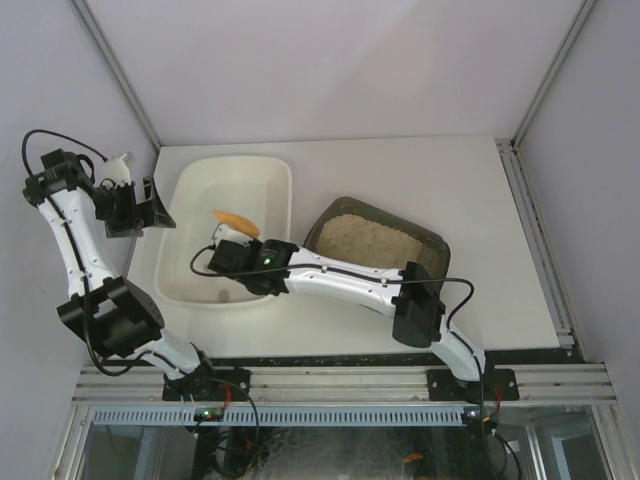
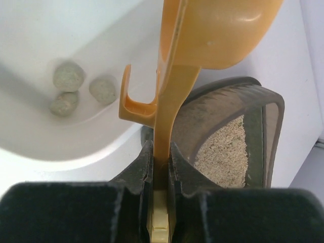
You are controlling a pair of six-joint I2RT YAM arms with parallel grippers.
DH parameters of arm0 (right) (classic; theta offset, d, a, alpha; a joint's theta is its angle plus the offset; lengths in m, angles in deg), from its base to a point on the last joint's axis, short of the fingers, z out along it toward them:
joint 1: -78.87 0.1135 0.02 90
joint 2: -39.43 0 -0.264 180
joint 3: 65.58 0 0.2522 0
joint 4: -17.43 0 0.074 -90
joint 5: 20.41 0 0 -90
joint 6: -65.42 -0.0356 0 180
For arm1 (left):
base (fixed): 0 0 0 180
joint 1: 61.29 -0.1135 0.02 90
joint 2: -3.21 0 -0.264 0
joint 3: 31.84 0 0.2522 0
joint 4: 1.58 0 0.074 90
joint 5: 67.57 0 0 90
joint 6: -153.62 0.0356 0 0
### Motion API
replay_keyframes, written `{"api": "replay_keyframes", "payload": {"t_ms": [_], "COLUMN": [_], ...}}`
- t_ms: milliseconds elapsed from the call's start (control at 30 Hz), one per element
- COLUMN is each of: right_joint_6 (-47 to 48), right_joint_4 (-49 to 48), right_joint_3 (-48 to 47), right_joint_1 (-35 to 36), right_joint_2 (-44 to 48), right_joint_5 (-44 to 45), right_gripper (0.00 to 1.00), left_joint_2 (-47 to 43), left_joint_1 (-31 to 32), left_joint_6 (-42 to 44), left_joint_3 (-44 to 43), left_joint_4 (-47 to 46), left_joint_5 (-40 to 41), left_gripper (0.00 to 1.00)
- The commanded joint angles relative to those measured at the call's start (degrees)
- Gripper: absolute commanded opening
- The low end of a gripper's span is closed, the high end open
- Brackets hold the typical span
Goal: Clean the litter box
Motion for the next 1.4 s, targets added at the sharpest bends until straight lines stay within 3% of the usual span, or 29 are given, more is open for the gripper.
{"api": "replay_keyframes", "payload": {"t_ms": [0,167,233,333,433,533,833,1367], "right_joint_6": [-3.2,-10.4,-12.8,-16.1,-17.1,-14.5,-4.8,1.4], "right_joint_4": [-2.9,0.7,0.7,3.7,8.7,7.4,-2.9,-14.3], "right_joint_3": [3.4,18.5,29.8,39.5,43.3,48.4,59.7,60.5], "right_joint_1": [-1.6,-6.8,-9.9,-14.0,-17.6,-19.9,-22.0,-24.0], "right_joint_2": [12.6,27.5,33.9,40.9,43.8,45.8,42.9,29.0], "right_joint_5": [-0.5,-6.3,-10.6,-12.9,-9.9,-6.0,0.6,6.9], "right_gripper": [0.0,0.0,0.0,0.0,0.0,0.0,0.0,0.0], "left_joint_2": [-3.6,-5.5,-6.3,-7.4,-9.3,-11.2,-14.8,-12.0], "left_joint_1": [0.5,4.2,5.7,7.4,8.7,9.0,10.2,10.3], "left_joint_6": [1.7,1.4,0.6,-1.7,-6.2,-10.9,-27.1,-25.8], "left_joint_3": [0.6,3.9,5.7,9.2,14.6,18.0,22.9,24.9], "left_joint_4": [0.3,-0.2,-1.0,-4.6,-11.1,-17.0,-27.0,-28.3], "left_joint_5": [-2.5,-3.1,-3.7,-4.4,-4.2,-3.6,7.0,11.1], "left_gripper": [1.0,1.0,1.0,1.0,1.0,1.0,1.0,1.0]}}
